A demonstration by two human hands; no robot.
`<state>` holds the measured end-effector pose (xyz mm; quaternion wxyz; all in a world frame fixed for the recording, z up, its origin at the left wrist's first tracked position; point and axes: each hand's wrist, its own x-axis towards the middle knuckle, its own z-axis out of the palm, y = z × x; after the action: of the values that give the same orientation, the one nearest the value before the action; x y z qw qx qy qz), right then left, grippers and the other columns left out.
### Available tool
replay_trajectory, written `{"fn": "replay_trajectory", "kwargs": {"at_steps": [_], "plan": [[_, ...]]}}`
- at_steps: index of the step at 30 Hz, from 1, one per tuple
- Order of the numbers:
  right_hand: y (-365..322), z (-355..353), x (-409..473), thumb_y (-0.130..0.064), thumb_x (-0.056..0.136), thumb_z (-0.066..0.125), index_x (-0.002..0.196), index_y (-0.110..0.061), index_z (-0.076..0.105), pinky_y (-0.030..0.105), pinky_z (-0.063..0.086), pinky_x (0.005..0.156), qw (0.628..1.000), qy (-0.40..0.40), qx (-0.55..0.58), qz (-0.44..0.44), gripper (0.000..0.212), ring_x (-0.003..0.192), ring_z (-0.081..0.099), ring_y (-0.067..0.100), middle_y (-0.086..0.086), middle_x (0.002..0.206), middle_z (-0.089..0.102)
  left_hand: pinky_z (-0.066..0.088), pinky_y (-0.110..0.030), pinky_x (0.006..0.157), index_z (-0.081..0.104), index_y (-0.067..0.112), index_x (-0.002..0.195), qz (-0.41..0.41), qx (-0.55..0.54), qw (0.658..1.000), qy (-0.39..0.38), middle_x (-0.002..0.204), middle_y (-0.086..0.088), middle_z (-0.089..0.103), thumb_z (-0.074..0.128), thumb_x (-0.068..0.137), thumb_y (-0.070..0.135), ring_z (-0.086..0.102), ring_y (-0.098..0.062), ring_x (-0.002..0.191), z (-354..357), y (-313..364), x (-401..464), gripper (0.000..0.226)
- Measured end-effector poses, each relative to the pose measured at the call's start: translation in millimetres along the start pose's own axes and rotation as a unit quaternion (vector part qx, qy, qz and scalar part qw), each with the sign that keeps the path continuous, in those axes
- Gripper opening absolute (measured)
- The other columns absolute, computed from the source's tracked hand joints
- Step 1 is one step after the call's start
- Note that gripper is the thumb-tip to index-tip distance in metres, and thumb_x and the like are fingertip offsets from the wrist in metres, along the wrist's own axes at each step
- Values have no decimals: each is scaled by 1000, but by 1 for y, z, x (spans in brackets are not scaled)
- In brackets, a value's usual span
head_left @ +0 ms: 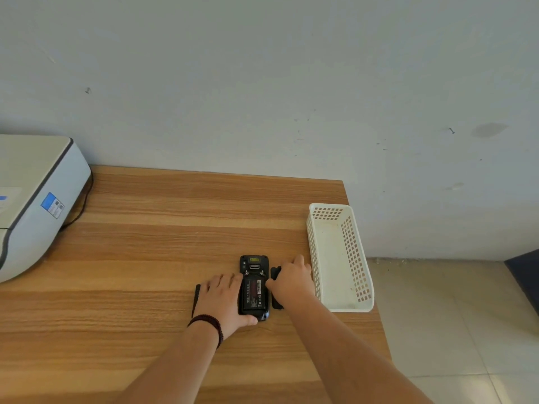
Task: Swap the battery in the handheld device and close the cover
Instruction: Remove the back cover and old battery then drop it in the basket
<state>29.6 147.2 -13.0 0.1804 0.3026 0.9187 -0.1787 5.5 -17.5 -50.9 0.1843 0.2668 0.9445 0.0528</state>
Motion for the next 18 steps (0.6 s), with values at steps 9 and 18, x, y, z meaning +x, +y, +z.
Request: {"fn": "replay_trajectory", "kwargs": {"at_steps": [9, 18], "plan": [[10, 23, 12, -33, 95, 53, 138, -10, 41, 33, 45, 87, 1000, -19, -22, -7, 50, 121, 39, 26, 8, 136, 34, 22, -42, 113, 20, 25, 149, -7, 30, 999, -23, 147, 2, 32, 58, 66, 76, 27, -23, 135, 6, 4, 2, 105], [20, 39, 15, -30, 97, 51, 140, -11, 34, 35, 41, 98, 999, -10, -42, -22, 51, 121, 39, 24, 6, 133, 33, 16, -44, 116, 18, 26, 150, -22, 29, 999, -30, 151, 1, 27, 60, 68, 74, 21, -23, 140, 8, 5, 3, 104]]}}
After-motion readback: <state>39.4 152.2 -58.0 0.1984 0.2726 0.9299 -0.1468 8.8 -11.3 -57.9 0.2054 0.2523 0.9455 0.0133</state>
